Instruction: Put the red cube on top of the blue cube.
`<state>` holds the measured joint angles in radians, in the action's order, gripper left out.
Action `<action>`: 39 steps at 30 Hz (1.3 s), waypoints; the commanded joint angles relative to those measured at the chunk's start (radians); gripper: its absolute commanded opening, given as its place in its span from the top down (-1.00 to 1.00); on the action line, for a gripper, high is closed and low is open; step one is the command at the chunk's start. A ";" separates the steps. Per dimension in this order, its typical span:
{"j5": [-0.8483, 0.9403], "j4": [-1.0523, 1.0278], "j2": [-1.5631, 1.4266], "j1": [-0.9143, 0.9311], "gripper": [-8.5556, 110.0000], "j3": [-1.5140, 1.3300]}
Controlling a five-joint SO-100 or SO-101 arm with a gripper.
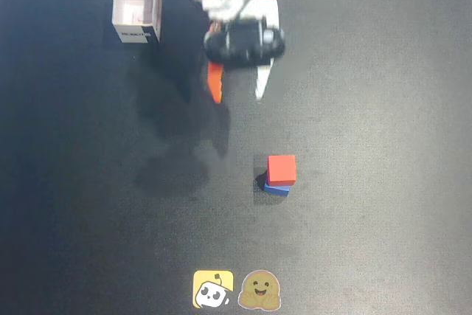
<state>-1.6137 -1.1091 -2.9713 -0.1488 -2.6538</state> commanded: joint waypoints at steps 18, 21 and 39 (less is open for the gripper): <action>0.094 0.097 -0.121 0.106 0.85 -0.218; 0.103 0.083 -0.121 0.109 0.85 -0.218; 0.133 -0.155 -0.121 0.138 0.85 -0.219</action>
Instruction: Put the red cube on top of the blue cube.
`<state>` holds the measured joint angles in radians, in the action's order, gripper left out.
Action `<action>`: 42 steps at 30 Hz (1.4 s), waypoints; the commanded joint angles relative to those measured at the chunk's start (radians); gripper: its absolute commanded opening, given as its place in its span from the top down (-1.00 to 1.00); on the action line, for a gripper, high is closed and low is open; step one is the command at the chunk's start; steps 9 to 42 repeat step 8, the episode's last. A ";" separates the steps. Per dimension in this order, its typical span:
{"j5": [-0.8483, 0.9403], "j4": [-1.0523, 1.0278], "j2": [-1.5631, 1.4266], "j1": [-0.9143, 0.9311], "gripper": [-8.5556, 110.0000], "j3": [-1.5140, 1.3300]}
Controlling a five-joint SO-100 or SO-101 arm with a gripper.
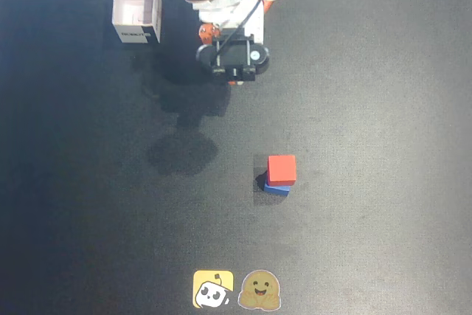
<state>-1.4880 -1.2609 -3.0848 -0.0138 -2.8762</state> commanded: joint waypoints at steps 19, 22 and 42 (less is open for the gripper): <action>0.008 -0.003 -0.008 0.000 0.85 0.003; 0.008 -0.003 -0.008 0.000 0.85 0.003; 0.008 -0.003 -0.008 0.000 0.85 0.003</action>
